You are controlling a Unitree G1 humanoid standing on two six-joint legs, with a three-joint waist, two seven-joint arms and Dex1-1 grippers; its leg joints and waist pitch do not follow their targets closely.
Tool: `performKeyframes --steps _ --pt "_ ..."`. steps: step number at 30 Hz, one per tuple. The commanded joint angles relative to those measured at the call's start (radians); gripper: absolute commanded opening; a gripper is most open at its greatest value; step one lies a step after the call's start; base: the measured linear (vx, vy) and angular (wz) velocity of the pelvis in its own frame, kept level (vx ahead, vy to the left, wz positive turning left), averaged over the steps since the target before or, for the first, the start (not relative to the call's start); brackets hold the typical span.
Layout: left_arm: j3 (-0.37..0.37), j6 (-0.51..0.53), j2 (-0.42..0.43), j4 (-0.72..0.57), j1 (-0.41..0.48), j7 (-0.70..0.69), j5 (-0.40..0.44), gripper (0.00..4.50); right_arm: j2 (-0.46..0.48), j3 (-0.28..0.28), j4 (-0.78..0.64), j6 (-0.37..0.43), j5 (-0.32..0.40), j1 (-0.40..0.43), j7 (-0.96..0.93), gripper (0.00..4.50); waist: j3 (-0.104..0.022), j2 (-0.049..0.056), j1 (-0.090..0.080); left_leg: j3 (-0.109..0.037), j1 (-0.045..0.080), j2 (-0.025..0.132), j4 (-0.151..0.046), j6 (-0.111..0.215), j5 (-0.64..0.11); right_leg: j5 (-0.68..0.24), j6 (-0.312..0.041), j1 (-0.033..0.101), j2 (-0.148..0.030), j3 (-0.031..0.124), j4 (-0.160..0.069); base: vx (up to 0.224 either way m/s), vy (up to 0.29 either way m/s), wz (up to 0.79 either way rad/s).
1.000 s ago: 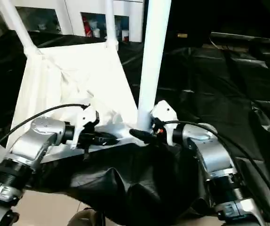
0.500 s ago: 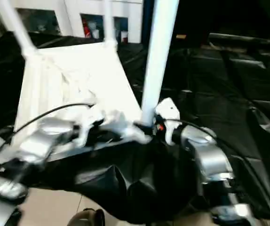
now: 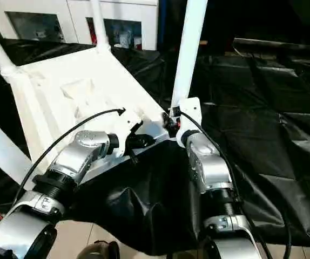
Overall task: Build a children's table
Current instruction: Rotate leg to tighten
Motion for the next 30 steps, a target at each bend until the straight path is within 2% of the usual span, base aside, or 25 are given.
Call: performKeyframes --steps 1,3,5,8,12,13,14,18,22,26,30 --pt "-0.03 -0.077 -0.03 -0.069 -0.02 -0.077 -0.051 0.0 0.025 0.109 0.012 0.029 0.039 0.033 0.141 3.21 -0.078 -0.007 -0.002 -0.038 0.03 0.063 -0.08 0.015 -0.266 -0.231 -0.187 0.033 -0.082 0.047 -0.084 0.0 0.0 0.0" --pt "-0.043 -0.088 0.01 -0.102 0.006 -0.153 -0.065 0.0 -0.044 0.147 -0.038 0.042 0.055 0.047 0.256 3.42 -0.079 -0.008 0.001 -0.038 0.028 0.065 -0.078 0.03 -0.248 -0.194 -0.191 0.038 -0.081 0.046 -0.079 0.0 0.0 0.0" --pt "-0.048 -0.091 0.028 -0.115 0.017 -0.188 -0.072 0.0 -0.078 0.166 -0.06 0.044 0.063 0.055 0.316 3.52 -0.078 -0.007 -0.002 -0.036 0.029 0.065 -0.078 0.037 -0.243 -0.177 -0.205 0.036 -0.079 0.046 -0.077 0.0 0.0 0.0" --pt "-0.06 -0.098 0.075 -0.153 0.044 -0.283 -0.09 0.0 -0.183 0.212 -0.14 0.037 0.08 0.093 0.486 3.52 -0.076 -0.006 0.004 -0.035 0.032 0.068 -0.077 0.038 -0.251 -0.194 -0.212 0.036 -0.08 0.047 -0.08 0.0 0.0 0.0" --pt "-0.068 -0.086 0.122 -0.191 0.068 -0.384 -0.119 0.0 -0.289 0.234 -0.207 0.045 0.103 0.124 0.641 3.52 -0.076 -0.005 0.009 -0.034 0.032 0.071 -0.077 0.046 -0.25 -0.175 -0.228 0.035 -0.08 0.047 -0.075 0.0 0.0 0.0" --pt "-0.068 -0.085 0.123 -0.192 0.068 -0.386 -0.12 0.0 -0.291 0.234 -0.208 0.045 0.104 0.125 0.644 3.52 -0.075 -0.006 0.01 -0.035 0.031 0.071 -0.078 0.045 -0.254 -0.185 -0.229 0.036 -0.081 0.046 -0.075 0.0 0.0 0.0" --pt "-0.076 -0.071 0.158 -0.224 0.086 -0.458 -0.146 0.0 -0.357 0.245 -0.233 0.053 0.119 0.137 0.734 3.52 -0.074 -0.006 0.013 -0.035 0.031 0.072 -0.078 0.042 -0.262 -0.209 -0.228 0.037 -0.082 0.047 -0.076 0.0 0.0 0.0" --pt "-0.071 -0.072 0.177 -0.232 0.093 -0.486 -0.146 0.0 -0.393 0.241 -0.228 0.059 0.131 0.133 0.781 3.52 -0.073 -0.006 0.015 -0.034 0.032 0.074 -0.078 0.04 -0.271 -0.23 -0.236 0.033 -0.083 0.048 -0.079 0.0 0.0 0.0" --pt "-0.067 -0.067 0.191 -0.238 0.096 -0.502 -0.149 0.0 -0.399 0.228 -0.228 0.068 0.148 0.125 0.792 3.16 -0.074 -0.006 0.018 -0.035 0.034 0.074 -0.078 0.03 -0.274 -0.237 -0.237 0.031 -0.082 0.047 -0.078 0.0 0.0 0.0" --pt "-0.068 -0.063 0.197 -0.242 0.097 -0.507 -0.155 0.0 -0.401 0.231 -0.235 0.074 0.158 0.127 0.805 2.8 -0.079 -0.007 0.022 -0.033 0.033 0.073 -0.074 0.042 -0.238 -0.185 -0.249 0.033 -0.082 0.046 -0.072 0.0 0.0 0.0" --pt "-0.067 -0.057 0.197 -0.249 0.102 -0.513 -0.153 0.0 -0.391 0.247 -0.254 0.089 0.168 0.146 0.818 2.46 -0.079 -0.008 0.023 -0.033 0.032 0.073 -0.073 0.045 -0.234 -0.198 -0.246 0.034 -0.083 0.046 -0.074 0.0 0.0 0.0"
